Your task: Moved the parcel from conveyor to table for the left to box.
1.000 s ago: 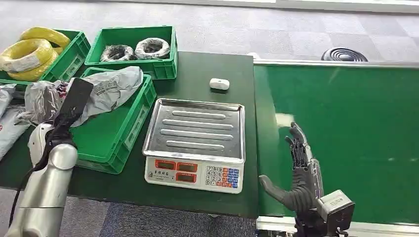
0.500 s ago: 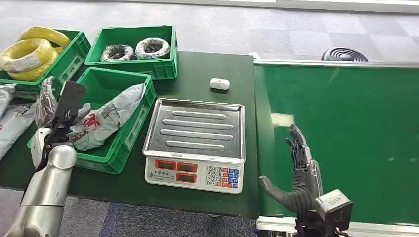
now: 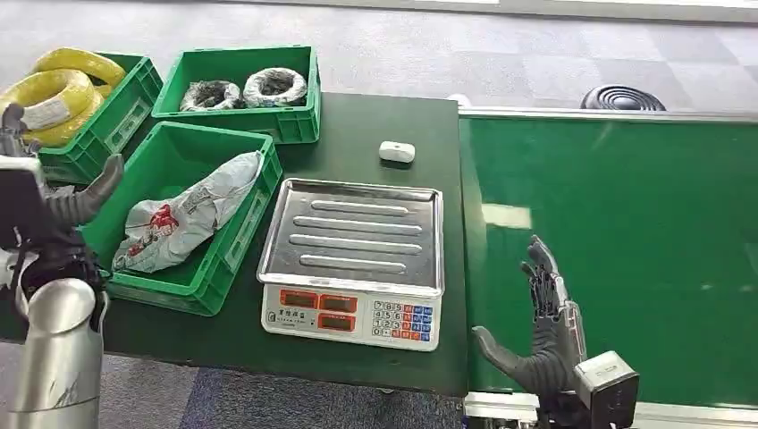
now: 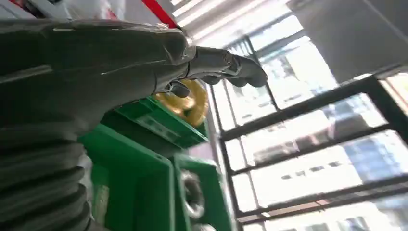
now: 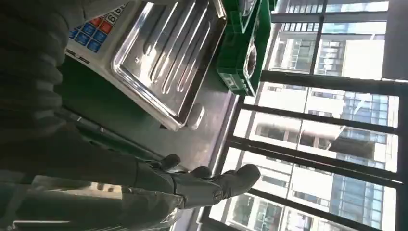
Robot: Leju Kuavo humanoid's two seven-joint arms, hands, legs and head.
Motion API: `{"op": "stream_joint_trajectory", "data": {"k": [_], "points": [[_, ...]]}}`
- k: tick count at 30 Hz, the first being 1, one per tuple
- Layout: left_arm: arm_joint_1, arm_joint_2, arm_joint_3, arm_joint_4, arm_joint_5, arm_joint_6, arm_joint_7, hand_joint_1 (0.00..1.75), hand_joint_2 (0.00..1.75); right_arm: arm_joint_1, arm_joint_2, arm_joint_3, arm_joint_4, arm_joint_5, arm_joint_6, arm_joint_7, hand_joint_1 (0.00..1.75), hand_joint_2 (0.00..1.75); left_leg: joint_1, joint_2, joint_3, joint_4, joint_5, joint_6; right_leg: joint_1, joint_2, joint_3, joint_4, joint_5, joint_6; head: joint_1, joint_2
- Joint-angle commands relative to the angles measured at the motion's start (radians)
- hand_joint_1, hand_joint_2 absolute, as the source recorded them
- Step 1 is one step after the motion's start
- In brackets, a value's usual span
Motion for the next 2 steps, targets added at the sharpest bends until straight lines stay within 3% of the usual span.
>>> {"op": "stream_joint_trajectory", "data": {"k": [1,2], "points": [[0.527,-0.021,0.057,-0.489,0.133,-0.125,-0.177,0.0,1.75,0.157,-0.071,-0.008,-0.008,-0.036,-0.045,-0.001,0.0,1.75,-0.001,0.005,0.005,-0.003,-0.004,0.001,-0.001,0.004,0.003,-0.002,-0.002,-0.002,0.0,0.0],[0.635,-0.039,0.089,-0.522,0.149,-0.14,-0.214,0.0,1.75,0.165,-0.076,0.002,0.001,-0.039,-0.055,0.005,0.0,1.75,0.0,0.005,0.003,-0.001,-0.004,0.0,0.0,0.003,0.001,-0.002,-0.003,-0.002,0.0,0.0]]}}
